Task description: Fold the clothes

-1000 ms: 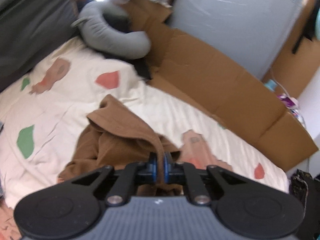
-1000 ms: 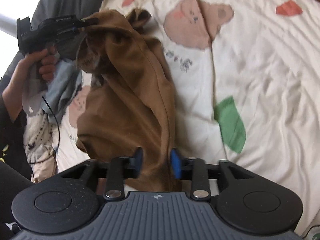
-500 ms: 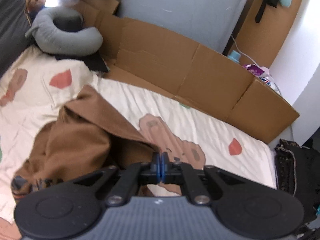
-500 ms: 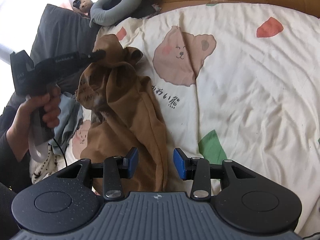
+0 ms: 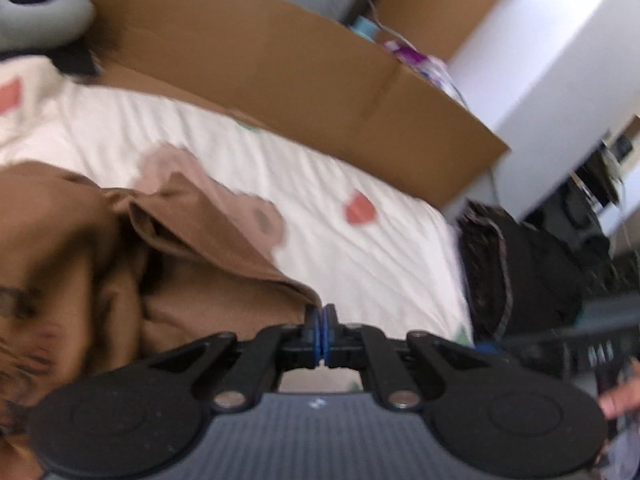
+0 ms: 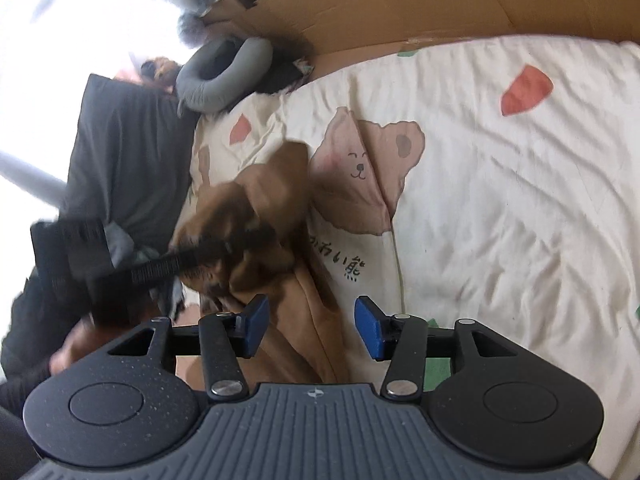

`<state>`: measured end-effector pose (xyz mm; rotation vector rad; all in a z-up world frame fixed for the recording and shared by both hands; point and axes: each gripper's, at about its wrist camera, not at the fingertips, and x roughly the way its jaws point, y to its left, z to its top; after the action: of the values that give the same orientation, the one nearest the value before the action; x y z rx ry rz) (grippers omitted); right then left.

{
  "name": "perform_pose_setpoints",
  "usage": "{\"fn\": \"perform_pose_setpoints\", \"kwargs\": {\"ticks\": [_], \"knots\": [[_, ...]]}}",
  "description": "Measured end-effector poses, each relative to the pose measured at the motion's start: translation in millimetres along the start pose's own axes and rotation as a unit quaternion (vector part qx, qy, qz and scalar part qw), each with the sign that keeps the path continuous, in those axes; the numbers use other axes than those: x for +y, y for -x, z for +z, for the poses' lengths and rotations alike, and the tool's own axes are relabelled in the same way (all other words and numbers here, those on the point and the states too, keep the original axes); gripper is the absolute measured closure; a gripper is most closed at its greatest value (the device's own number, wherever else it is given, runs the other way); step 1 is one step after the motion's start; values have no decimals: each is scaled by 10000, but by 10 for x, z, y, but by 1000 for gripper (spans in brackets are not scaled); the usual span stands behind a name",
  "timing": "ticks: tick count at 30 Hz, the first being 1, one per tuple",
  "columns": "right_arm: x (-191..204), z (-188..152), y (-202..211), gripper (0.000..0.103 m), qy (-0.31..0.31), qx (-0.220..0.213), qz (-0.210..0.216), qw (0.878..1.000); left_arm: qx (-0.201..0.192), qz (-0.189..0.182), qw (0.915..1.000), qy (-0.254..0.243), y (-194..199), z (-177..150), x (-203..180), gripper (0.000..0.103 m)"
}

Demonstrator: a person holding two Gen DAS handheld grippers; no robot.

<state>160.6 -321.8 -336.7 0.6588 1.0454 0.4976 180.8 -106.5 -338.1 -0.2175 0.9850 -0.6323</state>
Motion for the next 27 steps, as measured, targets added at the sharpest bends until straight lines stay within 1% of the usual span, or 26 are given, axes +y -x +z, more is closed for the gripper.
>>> {"fn": "perform_pose_setpoints", "kwargs": {"ticks": [2, 4, 5, 6, 10, 14, 17, 19, 21, 22, 24, 27], "knots": [[-61, 18, -45, 47, -206, -20, 116, 9997, 157, -151, 9997, -104, -56, -61, -72, 102], [-112, 14, -106, 43, -296, 8, 217, 9993, 313, -290, 9989, -195, -111, -120, -141, 102], [-142, 9, -142, 39, -342, 37, 253, 9991, 378, -346, 9984, -226, -126, -155, -168, 102], [-164, 3, -180, 38, -384, 72, 280, 9988, 441, -400, 9979, -253, -141, -188, -193, 102], [-234, -21, -329, 37, -543, 228, 366, 9976, 631, -586, 9958, -303, -187, -300, -279, 102], [-307, -55, -465, 37, -657, 416, 355, 9963, 764, -812, 9929, -412, -232, -396, -386, 102], [-398, -104, -563, 37, -849, 574, 391, 9940, 880, -971, 9906, -383, -255, -440, -411, 102], [-448, -129, -610, 48, -967, 625, 428, 9924, 908, -1072, 9894, -360, -255, -449, -414, 102], [-482, -154, -650, 86, -1041, 693, 446, 9911, 911, -1072, 9894, -362, -249, -456, -406, 101], [-490, -166, -663, 87, -1040, 700, 474, 9910, 941, -1061, 9892, -358, -256, -460, -394, 101], [-463, -183, -653, 94, -921, 656, 432, 9926, 1019, -1058, 9886, -335, -266, -459, -367, 101], [-416, -190, -606, 97, -715, 588, 304, 9952, 1082, -1079, 9880, -232, -254, -428, -302, 95]]}}
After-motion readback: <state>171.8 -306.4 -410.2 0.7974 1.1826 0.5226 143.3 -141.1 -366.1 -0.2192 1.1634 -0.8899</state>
